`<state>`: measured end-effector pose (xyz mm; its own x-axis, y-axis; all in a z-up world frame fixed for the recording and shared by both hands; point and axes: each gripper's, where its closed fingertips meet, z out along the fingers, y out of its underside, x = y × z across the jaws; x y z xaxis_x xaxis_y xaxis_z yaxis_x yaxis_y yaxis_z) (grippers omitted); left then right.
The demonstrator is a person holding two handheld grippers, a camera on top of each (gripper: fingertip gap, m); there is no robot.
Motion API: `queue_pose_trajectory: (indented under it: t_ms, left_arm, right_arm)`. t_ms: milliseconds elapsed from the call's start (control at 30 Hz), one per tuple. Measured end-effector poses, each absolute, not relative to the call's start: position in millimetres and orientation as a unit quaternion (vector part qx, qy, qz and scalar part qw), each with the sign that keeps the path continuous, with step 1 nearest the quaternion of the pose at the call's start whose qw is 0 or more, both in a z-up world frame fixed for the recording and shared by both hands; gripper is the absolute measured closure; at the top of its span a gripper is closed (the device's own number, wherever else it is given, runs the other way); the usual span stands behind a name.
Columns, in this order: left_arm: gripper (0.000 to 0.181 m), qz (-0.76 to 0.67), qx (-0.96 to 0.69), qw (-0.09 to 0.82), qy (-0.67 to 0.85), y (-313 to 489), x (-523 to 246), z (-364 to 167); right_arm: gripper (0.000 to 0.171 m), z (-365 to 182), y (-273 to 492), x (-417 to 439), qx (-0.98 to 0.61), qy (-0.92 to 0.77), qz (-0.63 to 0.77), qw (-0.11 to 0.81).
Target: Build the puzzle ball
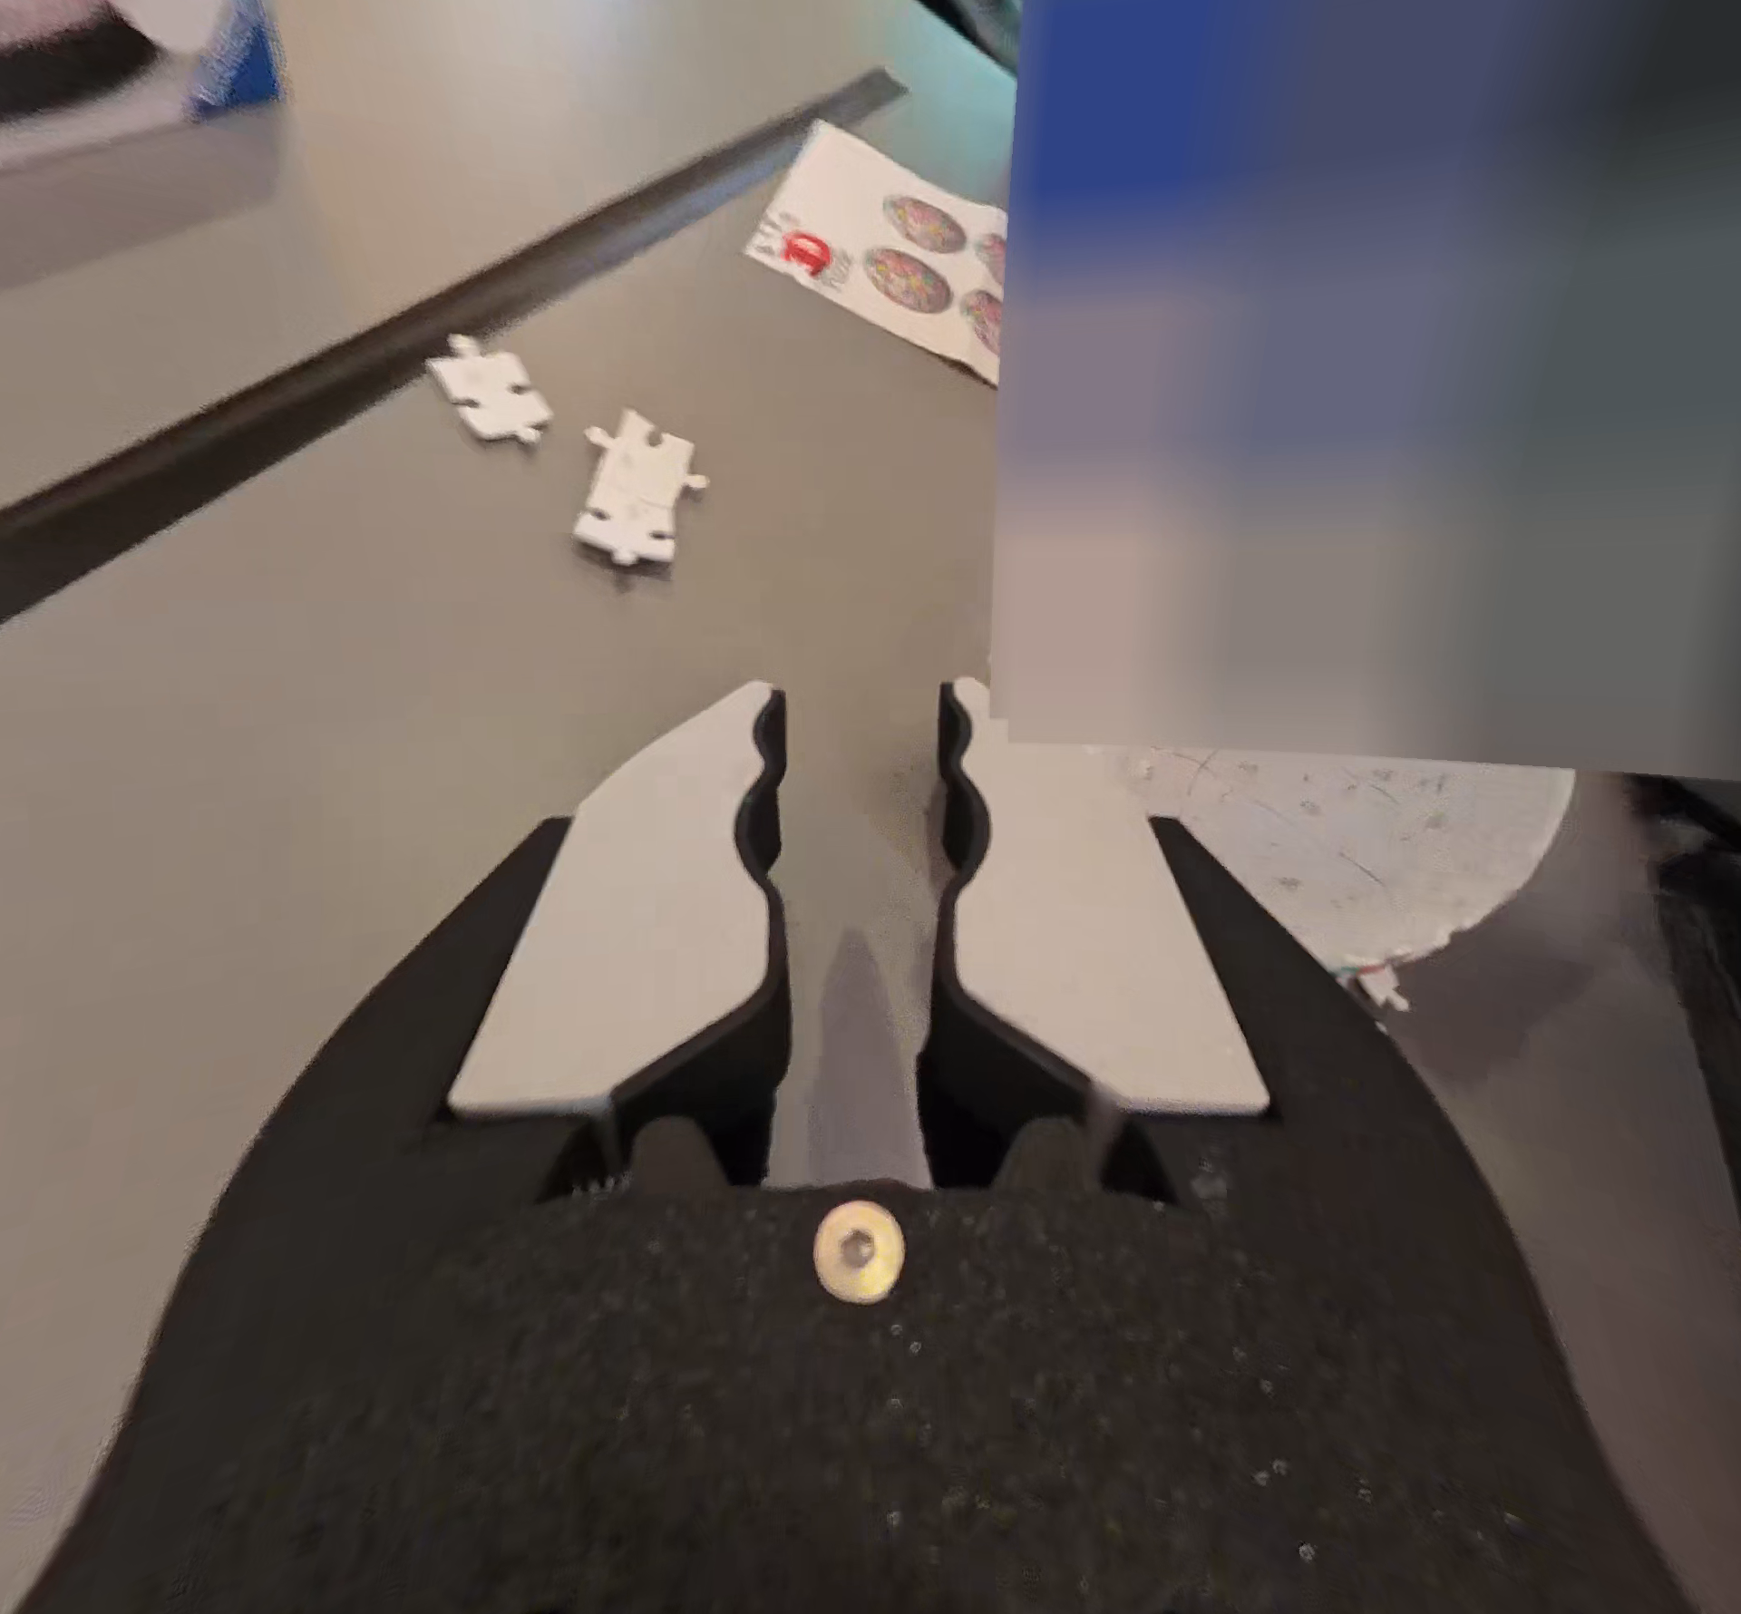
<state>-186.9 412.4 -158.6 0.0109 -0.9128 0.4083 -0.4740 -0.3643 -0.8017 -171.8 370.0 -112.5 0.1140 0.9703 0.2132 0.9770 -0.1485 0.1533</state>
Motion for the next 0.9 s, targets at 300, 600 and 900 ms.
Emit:
queue_pose_trajectory:
  t_ms: [300, 600, 900]
  left_arm:
    - [0.151, -0.506, -0.602, 0.234, 0.572, 397.4, -181.4, -155.0]
    - [0.148, -0.561, -0.573, 0.199, 0.564, 382.0, -176.2, -145.2]
    - [0.148, -0.547, -0.569, 0.214, 0.576, 380.0, -176.4, -141.2]
  right_arm:
    - [0.169, -135.3, 369.7, -164.1, -0.766, -0.625, -0.145, -0.035]
    - [0.169, -143.6, 364.2, -159.0, -0.768, -0.614, -0.177, -0.043]
    - [0.169, -142.5, 368.3, -154.4, -0.790, -0.589, -0.169, -0.027]
